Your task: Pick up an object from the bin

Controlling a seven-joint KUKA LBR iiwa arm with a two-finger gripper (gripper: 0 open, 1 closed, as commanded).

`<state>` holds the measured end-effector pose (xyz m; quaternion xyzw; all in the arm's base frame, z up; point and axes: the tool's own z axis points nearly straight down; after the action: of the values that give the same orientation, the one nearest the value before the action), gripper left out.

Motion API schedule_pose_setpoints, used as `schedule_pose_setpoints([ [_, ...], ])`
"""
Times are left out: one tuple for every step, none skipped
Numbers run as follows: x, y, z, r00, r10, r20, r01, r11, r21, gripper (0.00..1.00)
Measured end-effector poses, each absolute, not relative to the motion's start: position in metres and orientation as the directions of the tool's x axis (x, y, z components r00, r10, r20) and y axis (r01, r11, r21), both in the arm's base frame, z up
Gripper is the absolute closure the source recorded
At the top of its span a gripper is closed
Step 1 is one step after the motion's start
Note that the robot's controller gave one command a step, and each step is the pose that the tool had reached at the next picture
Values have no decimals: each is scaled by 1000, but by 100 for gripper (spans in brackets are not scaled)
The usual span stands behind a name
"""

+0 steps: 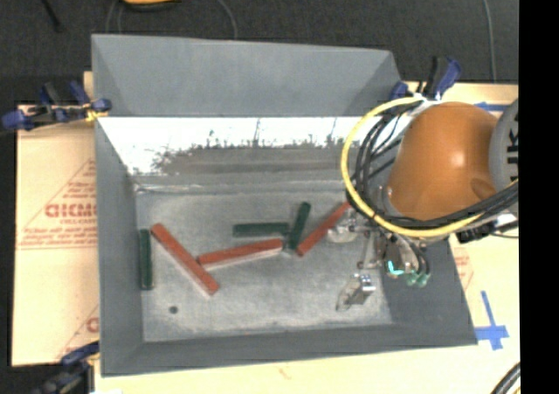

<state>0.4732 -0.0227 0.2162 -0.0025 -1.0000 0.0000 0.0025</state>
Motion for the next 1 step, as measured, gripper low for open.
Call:
schedule_pose_setpoints([
  [475, -23, 220, -1000, 4, -3, 4, 1000, -1, 0],
])
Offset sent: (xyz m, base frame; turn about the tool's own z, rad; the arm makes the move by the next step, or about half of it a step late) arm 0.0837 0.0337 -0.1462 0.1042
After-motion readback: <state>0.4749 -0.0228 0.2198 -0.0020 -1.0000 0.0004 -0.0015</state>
